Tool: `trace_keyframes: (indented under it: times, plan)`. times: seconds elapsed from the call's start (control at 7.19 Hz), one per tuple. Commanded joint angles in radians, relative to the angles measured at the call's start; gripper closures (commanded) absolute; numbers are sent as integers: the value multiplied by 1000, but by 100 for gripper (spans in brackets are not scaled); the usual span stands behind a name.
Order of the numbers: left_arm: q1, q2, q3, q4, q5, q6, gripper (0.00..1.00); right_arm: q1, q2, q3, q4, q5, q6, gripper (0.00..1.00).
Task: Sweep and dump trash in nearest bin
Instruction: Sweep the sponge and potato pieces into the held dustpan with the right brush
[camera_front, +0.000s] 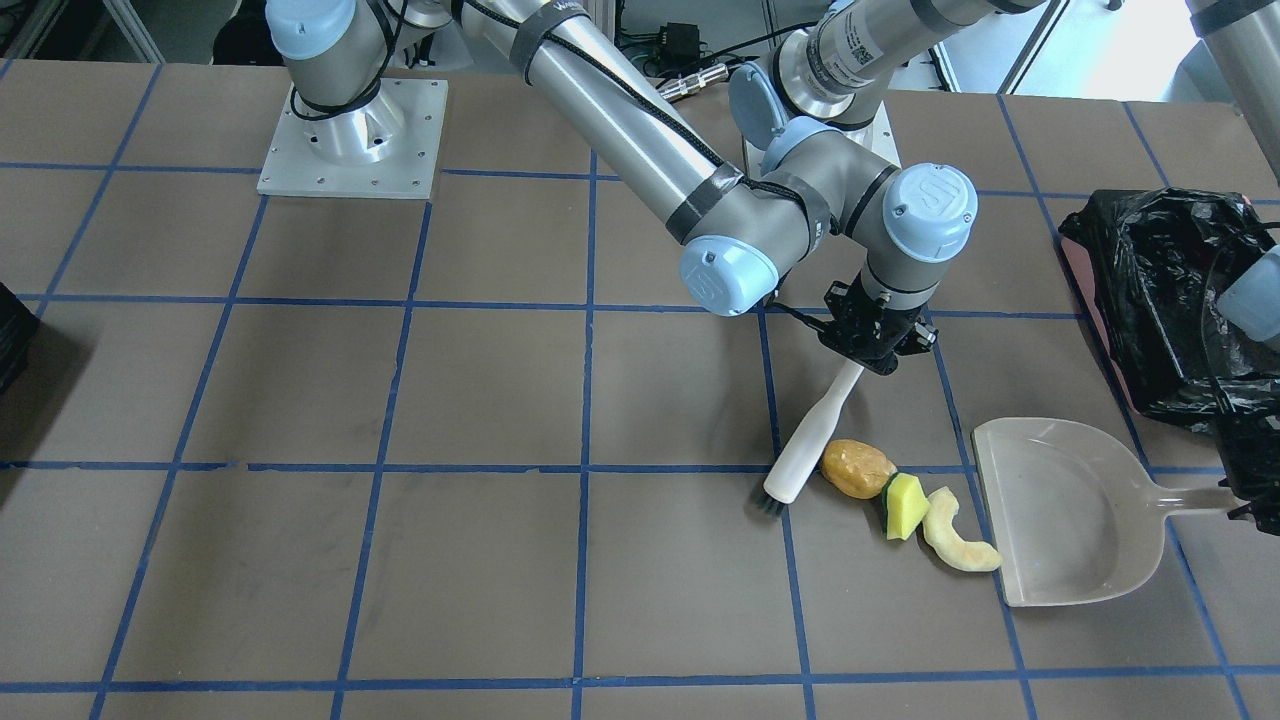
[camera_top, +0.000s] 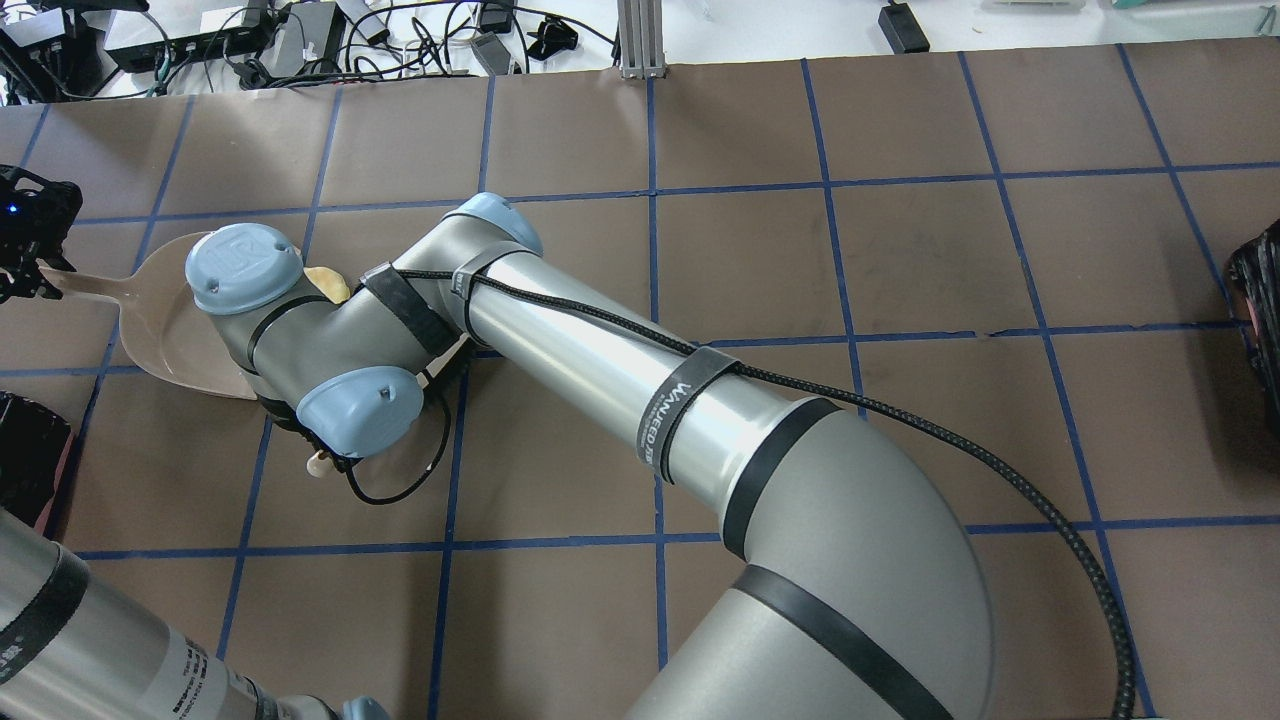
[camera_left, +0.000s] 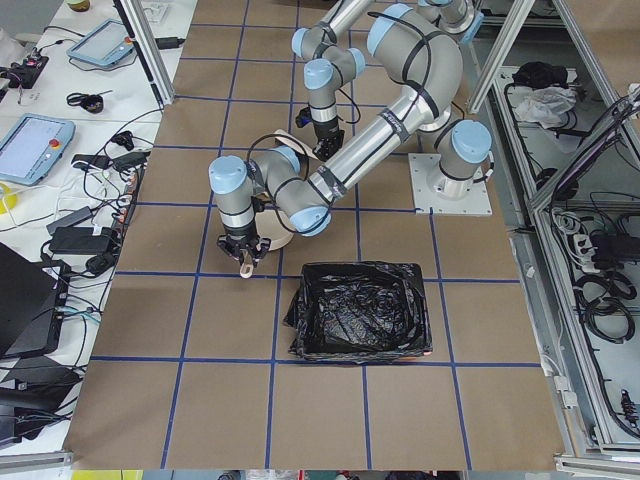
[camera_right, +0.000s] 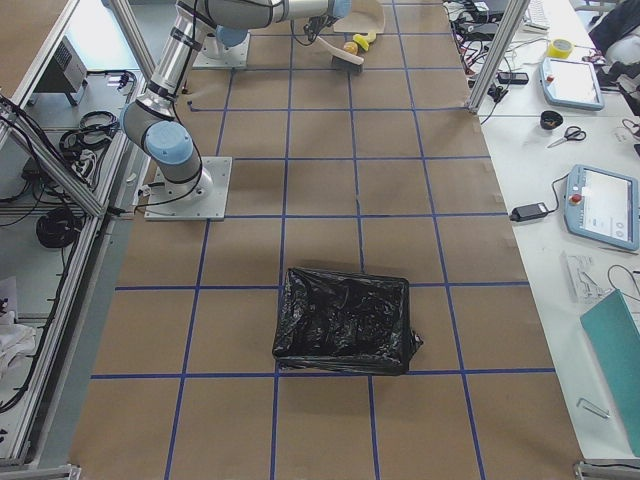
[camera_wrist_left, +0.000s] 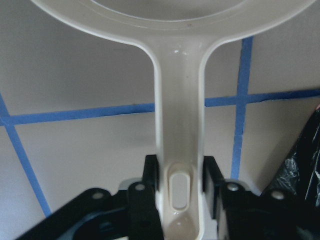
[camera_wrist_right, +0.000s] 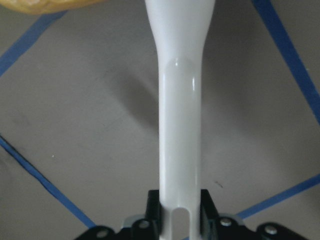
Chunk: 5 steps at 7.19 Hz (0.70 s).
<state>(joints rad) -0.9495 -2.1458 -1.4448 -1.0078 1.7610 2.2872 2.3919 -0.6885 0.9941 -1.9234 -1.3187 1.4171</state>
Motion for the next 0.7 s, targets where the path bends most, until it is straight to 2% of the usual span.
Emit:
trace_keyframes:
  times: [0.0, 0.56]
  plan:
    - [0, 0, 0, 0, 0, 0, 100, 1, 56, -78, -9, 36, -142, 100]
    - [-5, 0, 1, 0, 2, -3, 100, 1, 69, -104, -14, 79, -373, 100]
